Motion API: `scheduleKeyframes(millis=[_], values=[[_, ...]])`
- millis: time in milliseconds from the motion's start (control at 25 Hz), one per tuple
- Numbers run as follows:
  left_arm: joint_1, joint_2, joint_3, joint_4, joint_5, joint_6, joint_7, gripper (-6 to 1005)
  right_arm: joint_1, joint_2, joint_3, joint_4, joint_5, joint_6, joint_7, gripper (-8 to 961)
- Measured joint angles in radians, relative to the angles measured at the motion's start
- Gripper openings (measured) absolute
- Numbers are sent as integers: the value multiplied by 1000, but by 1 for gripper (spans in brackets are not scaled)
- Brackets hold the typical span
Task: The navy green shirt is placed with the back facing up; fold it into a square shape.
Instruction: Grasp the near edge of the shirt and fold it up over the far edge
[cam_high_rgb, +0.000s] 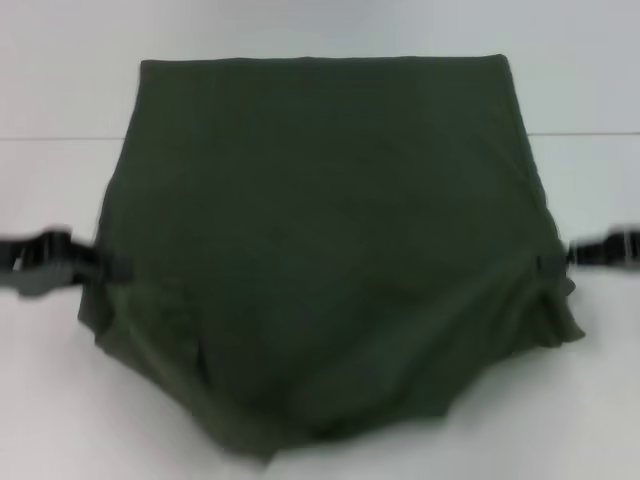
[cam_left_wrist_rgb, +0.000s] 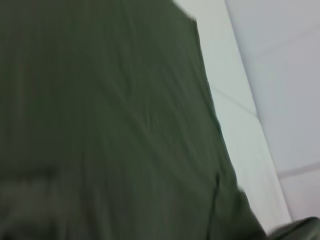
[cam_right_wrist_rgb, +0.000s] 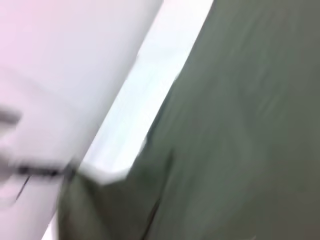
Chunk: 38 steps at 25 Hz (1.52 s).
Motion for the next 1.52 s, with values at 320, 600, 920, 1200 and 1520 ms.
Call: scheduleKeyframes(millis=[320,600,920,1200,1520], values=[[-99,4,254,-85,19,-463,-173,6,33,43,-7,69,73,520,31,25],[-119,-50,477,-116,92,-768,-285,6,96,92,-181,177,57,870,2,25],[-124,-47,422,-81,27,-861,-282,5,117,105,-193,118,76,942,10,25],[-166,-56,449,-163,30,-1013,-284,5,162,97,-221,128,77,1067,-1,23],[-178,-80,490,-189,50,-1117,-281,6,192,112,-320,169,60,1221,3,22]])
